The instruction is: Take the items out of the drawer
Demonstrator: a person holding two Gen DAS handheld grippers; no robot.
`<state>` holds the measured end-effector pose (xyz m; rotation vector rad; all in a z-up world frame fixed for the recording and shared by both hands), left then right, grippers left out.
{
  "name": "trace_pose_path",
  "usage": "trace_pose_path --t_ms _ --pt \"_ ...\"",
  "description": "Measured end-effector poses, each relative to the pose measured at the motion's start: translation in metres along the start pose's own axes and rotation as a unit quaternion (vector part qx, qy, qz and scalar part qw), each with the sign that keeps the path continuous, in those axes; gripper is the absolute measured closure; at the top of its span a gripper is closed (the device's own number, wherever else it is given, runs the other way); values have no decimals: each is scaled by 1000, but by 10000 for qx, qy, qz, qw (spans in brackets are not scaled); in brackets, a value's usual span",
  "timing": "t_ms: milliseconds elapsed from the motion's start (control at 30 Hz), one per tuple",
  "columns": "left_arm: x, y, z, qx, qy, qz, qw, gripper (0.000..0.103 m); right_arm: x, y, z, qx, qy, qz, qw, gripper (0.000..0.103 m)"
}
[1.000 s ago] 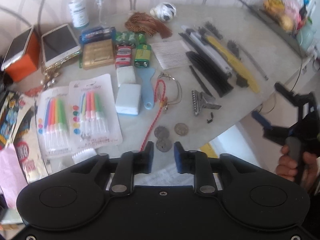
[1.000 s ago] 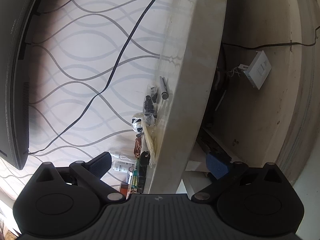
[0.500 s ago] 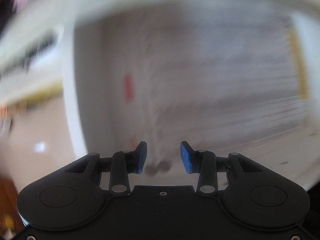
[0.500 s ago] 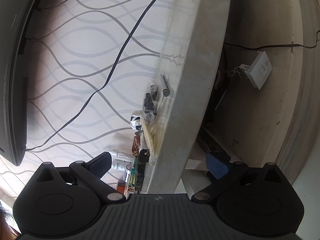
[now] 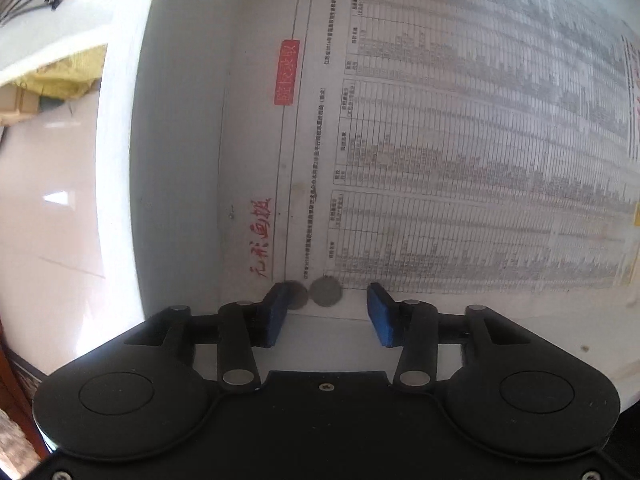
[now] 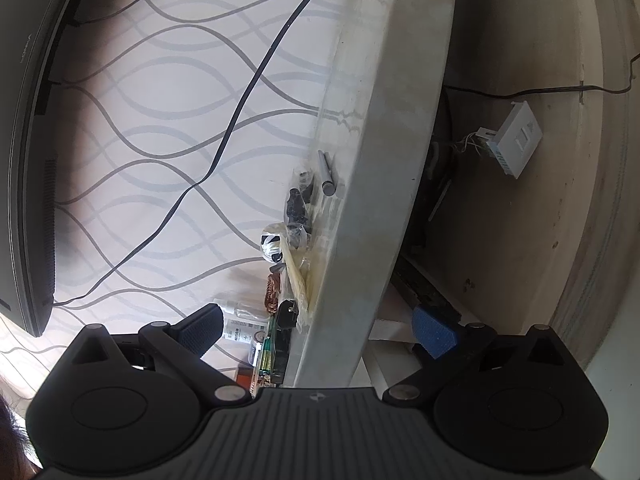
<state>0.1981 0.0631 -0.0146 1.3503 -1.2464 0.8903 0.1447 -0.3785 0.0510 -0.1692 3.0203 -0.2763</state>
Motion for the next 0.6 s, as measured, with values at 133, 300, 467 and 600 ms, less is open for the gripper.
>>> trace_pose_path --t_ms 133,300,467,600 --pt "2 2 -1 192 21 133 9997 58 2 0 1 -11 -16 18 10000 0" --pt "6 6 -2 388 97 339 9986 76 2 0 1 -22 -57 34 10000 0" --pt "14 5 26 63 788 548 9954 89 2 -1 1 -52 -80 28 10000 0" --pt "27 -2 36 -248 1027 865 9906 89 2 -2 1 -72 -96 40 9999 0"
Point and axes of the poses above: each gripper's, at about its wrist camera, not at the fingertips, and x roughly against the way its jaws point, z to its right, y to its underside, the point moved 5 cm from there along -x, roughly the way its jaws point, and after that the axes turned 11 degrees about -y, right-handed, at the moved point
